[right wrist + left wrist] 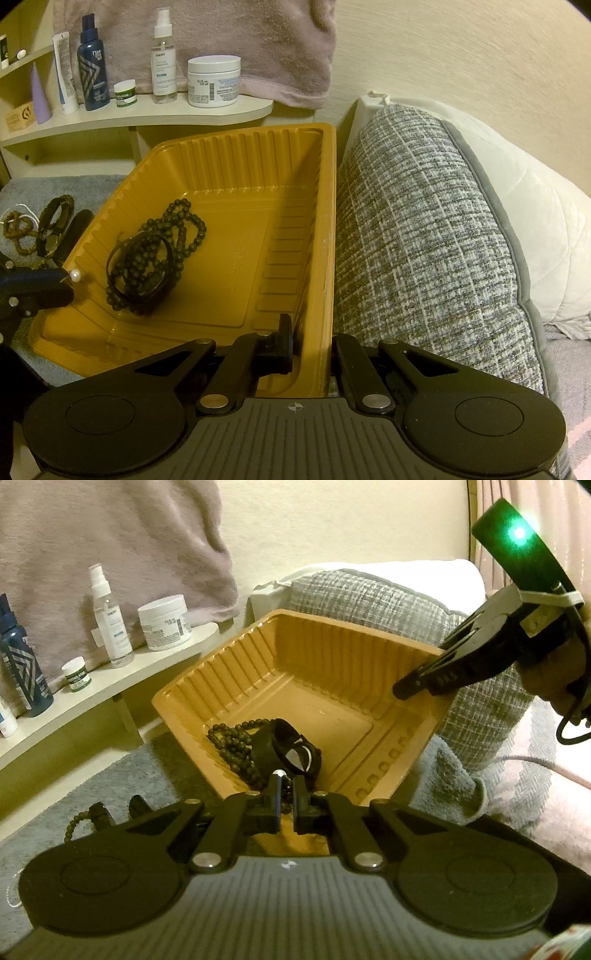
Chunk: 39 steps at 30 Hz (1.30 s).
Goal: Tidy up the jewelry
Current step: 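Lower the silver piece into the tray and open the left tool, then return the left tool to the pile and grasp the dark red bead bracelet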
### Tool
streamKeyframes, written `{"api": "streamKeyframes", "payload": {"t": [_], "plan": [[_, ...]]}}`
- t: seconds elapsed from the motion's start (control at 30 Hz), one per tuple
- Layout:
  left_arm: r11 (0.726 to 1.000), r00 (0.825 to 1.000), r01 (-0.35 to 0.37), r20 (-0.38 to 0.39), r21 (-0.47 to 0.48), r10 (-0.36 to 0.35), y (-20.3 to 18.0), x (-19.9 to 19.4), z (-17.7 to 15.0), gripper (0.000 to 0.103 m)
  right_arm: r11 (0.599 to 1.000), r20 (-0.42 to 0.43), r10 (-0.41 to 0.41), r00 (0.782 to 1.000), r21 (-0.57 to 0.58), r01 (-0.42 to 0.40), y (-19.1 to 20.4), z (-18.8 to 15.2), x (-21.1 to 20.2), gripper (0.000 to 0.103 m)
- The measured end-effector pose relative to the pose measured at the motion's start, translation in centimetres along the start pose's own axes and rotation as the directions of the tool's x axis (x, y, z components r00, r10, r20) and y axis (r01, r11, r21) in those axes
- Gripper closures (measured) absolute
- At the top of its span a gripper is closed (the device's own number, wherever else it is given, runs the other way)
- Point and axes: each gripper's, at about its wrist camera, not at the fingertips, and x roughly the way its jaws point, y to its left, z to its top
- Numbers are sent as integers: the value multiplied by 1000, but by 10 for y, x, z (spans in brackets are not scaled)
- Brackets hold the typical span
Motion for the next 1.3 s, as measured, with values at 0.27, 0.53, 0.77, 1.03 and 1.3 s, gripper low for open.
{"api": "streamKeyframes", "payload": {"t": [0.27, 0.53, 0.77, 1.03, 1.3], "plan": [[999, 999, -31, 13, -18, 31, 6, -6, -1, 88, 1000, 1, 0, 1000, 0, 0, 0, 0, 0, 99], [988, 991, -132, -12, -80, 132, 35, -25, -18, 88, 1000, -1, 1, 1000, 1, -1, 0, 0, 0, 99], [958, 965, -258, -91, -124, 248, 71, -43, -56, 88, 1000, -1, 1, 1000, 2, -1, 1, 1, -1, 99], [939, 941, -321, -158, -126, 300, 86, -49, -85, 88, 1000, -1, 1, 1000, 0, -1, 0, 0, -1, 99], [948, 946, -298, -165, -112, 278, 82, -29, -86, 88, 1000, -1, 1, 1000, 0, -1, 0, 0, 0, 99]]}}
